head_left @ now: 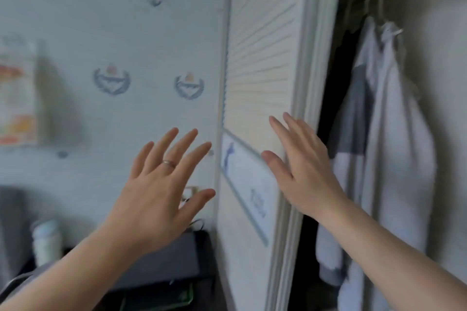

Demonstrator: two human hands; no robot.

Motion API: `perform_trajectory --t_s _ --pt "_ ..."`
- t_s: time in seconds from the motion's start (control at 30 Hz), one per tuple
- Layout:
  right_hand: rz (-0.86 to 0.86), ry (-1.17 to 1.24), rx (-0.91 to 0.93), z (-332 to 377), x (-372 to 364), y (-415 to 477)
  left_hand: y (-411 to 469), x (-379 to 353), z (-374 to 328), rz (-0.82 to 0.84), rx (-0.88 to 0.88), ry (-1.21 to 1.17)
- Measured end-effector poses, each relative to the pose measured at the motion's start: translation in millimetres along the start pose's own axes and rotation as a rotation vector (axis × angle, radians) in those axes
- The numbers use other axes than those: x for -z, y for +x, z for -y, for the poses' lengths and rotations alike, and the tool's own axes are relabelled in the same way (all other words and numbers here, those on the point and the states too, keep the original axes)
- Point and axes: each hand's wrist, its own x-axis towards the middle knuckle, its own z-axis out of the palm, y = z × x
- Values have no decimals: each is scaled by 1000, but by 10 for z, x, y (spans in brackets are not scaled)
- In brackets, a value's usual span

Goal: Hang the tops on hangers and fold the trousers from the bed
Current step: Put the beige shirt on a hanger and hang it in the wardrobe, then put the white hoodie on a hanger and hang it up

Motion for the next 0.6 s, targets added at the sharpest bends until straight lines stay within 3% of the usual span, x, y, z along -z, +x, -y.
perform_trajectory --t_s 0.33,0.6 --pt "340 355 195 2702 -890 -1269 -3075 1055 1216 226 507 82" --pt "763 696 412 4703 -1643 -2339 -5520 1933 1434 326 1033 175"
